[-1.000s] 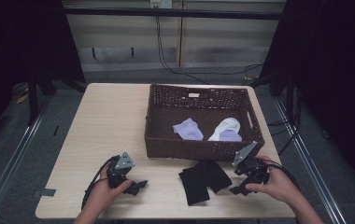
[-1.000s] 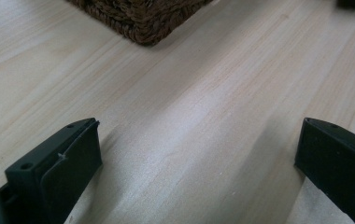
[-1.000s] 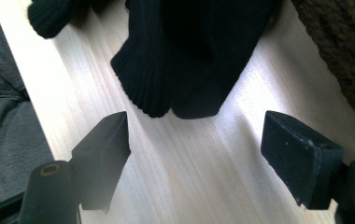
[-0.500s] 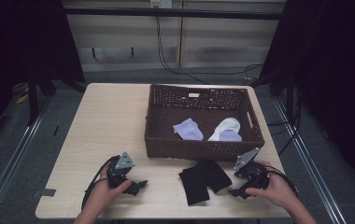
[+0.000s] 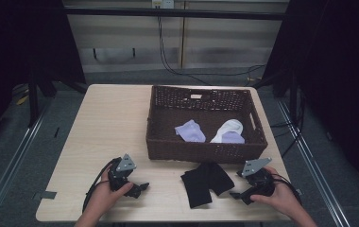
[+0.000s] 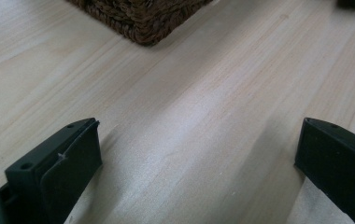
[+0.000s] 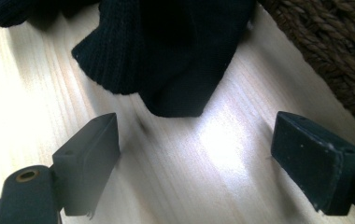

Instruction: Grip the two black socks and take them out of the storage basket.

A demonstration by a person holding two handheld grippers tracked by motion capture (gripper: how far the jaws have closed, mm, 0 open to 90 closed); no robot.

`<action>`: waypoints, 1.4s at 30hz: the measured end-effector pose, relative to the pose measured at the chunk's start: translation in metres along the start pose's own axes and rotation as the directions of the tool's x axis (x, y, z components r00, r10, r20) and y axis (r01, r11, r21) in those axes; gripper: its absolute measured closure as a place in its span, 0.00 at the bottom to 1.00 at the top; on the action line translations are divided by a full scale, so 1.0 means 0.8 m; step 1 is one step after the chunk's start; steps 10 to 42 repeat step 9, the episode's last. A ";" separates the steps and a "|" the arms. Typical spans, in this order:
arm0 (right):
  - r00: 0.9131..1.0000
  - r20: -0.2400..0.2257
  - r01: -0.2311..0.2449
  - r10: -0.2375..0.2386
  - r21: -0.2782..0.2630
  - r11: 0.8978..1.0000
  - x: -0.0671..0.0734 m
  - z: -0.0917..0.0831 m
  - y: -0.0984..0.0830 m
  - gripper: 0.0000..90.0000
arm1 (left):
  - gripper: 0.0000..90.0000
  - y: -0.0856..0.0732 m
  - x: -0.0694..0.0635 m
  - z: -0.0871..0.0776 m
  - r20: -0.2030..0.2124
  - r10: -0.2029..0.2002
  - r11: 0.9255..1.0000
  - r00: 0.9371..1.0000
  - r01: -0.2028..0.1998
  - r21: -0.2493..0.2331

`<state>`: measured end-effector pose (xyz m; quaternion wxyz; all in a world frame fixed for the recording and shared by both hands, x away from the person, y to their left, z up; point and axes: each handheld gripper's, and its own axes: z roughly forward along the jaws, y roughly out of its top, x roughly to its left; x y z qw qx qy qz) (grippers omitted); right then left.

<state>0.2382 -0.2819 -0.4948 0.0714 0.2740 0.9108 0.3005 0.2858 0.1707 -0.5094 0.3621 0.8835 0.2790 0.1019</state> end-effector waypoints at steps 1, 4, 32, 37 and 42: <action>1.000 -0.006 0.000 -0.001 -0.010 1.000 0.000 0.000 -0.001 0.17 | 0.00 0.000 0.000 0.000 0.000 0.000 1.000 1.000 0.000 0.000; 1.000 -0.010 0.005 -0.006 -0.030 1.000 -0.001 0.001 -0.004 0.16 | 0.00 0.000 0.000 0.000 0.000 0.000 1.000 1.000 0.000 0.000; 1.000 -0.003 0.000 0.000 -0.030 1.000 0.000 0.000 -0.005 0.16 | 0.00 0.000 0.000 0.000 0.000 0.000 1.000 1.000 0.000 0.000; 1.000 -0.003 0.000 0.000 -0.030 1.000 0.000 0.000 -0.005 0.16 | 0.00 0.000 0.000 0.000 0.000 0.000 1.000 1.000 0.000 0.000; 1.000 -0.003 0.000 0.000 -0.030 1.000 0.000 0.000 -0.005 0.16 | 0.00 0.000 0.000 0.000 0.000 0.000 1.000 1.000 0.000 0.000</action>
